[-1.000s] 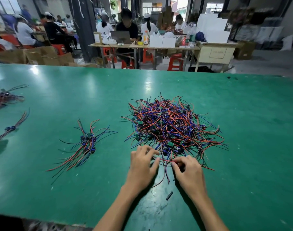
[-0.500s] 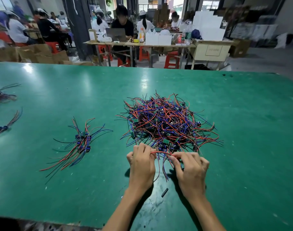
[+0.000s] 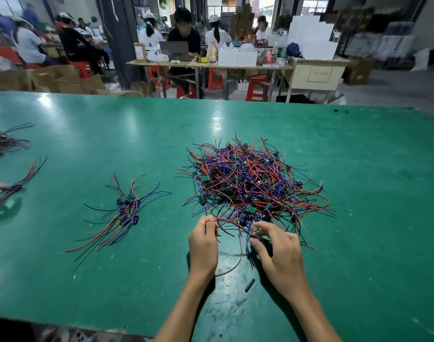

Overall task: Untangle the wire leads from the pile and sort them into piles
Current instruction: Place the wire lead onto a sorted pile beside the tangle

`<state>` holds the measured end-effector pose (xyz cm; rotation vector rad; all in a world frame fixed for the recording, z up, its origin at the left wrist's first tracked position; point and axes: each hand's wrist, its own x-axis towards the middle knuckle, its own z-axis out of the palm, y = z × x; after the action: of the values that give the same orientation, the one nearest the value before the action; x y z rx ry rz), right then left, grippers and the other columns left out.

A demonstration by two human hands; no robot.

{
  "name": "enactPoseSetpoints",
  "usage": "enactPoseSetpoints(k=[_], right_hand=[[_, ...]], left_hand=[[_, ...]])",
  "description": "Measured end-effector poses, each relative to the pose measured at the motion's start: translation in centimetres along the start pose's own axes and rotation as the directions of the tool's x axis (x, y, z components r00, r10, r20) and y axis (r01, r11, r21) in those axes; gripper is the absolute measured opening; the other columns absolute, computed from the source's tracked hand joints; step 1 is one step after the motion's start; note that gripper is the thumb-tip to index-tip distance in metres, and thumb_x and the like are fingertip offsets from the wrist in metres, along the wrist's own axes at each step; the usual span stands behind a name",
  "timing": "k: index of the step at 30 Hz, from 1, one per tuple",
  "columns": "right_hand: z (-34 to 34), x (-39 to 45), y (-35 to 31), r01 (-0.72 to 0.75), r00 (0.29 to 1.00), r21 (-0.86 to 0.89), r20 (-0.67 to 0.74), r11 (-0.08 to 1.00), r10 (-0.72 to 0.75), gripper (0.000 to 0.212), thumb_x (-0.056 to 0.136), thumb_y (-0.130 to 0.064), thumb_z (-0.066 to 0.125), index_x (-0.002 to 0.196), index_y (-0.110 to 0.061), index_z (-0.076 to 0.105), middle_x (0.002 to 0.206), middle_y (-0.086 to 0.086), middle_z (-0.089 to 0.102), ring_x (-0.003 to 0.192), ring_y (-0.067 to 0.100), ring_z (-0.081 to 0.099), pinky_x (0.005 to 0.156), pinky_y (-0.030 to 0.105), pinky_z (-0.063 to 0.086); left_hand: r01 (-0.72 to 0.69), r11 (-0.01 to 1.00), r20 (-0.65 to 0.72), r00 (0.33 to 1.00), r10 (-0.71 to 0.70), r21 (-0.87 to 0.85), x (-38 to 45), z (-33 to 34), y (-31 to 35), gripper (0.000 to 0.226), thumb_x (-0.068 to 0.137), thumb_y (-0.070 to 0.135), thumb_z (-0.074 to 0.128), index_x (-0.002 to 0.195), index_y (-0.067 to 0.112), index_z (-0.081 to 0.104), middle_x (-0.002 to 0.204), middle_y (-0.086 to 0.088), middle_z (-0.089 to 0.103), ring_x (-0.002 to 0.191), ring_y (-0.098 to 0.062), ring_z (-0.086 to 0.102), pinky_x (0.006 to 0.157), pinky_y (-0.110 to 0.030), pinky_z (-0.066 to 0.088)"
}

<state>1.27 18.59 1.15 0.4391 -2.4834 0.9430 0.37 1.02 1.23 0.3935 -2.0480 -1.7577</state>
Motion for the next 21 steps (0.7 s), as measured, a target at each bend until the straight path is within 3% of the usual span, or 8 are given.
enactPoseSetpoints(k=[5,8,13,17,21], right_hand=[[-0.01,0.13,0.25,0.002,1.0,-0.133,0.01,0.991,-0.001,0.02,0.087,-0.016,0.078,0.097,-0.033,0.074,0.096,-0.022,0.068,0.095,0.007,0.057,0.082,0.032,0.026],[0.06,0.22,-0.01,-0.045,0.994,-0.149,-0.107,0.988,0.029,0.019,0.089,-0.016,0.076,0.098,-0.033,0.073,0.09,-0.02,0.068,0.091,0.005,0.055,0.082,0.03,0.021],[-0.16,-0.06,0.04,0.025,0.952,-0.225,-0.291,0.974,-0.091,0.018,0.09,-0.029,0.062,0.102,-0.029,0.076,0.087,-0.014,0.07,0.093,0.012,0.056,0.084,0.031,0.021],[-0.07,-0.2,0.34,0.007,0.933,-0.225,-0.35,0.974,-0.088,0.022,0.086,-0.021,0.064,0.103,-0.03,0.075,0.093,-0.015,0.07,0.099,0.014,0.056,0.085,0.031,0.022],[-0.08,-0.32,0.5,0.006,0.916,-0.224,-0.391,0.975,-0.095,0.033,0.08,-0.01,0.066,0.103,-0.031,0.076,0.096,-0.016,0.068,0.1,0.017,0.056,0.085,0.032,0.023]], left_hand=[[0.078,0.989,-0.07,0.994,-0.088,-0.127,0.08,-0.3,-0.03,0.029,0.09,0.038,0.039,0.067,0.02,0.044,0.057,0.012,0.042,0.057,-0.014,0.033,0.061,-0.04,0.027],[0.085,0.984,-0.078,0.992,-0.098,-0.155,-0.06,-0.35,0.13,0.031,0.089,0.042,0.04,0.07,0.018,0.047,0.065,0.006,0.048,0.061,-0.015,0.037,0.062,-0.038,0.03],[0.001,0.965,-0.028,1.0,-0.008,-0.261,-0.35,-0.58,0.04,0.035,0.088,0.042,0.043,0.073,0.009,0.042,0.074,-0.005,0.042,0.066,-0.018,0.033,0.06,-0.037,0.025],[-0.07,0.988,-0.043,0.997,0.065,-0.138,-0.52,-0.6,0.36,0.052,0.094,0.054,0.04,0.073,0.007,0.042,0.073,0.001,0.044,0.075,-0.02,0.039,0.072,-0.036,0.032],[-0.115,0.993,-0.125,0.986,0.114,-0.005,-0.46,-0.81,0.5,0.023,0.097,0.037,0.054,0.077,0.03,0.061,0.085,0.01,0.062,0.093,-0.009,0.049,0.083,-0.017,0.031]])
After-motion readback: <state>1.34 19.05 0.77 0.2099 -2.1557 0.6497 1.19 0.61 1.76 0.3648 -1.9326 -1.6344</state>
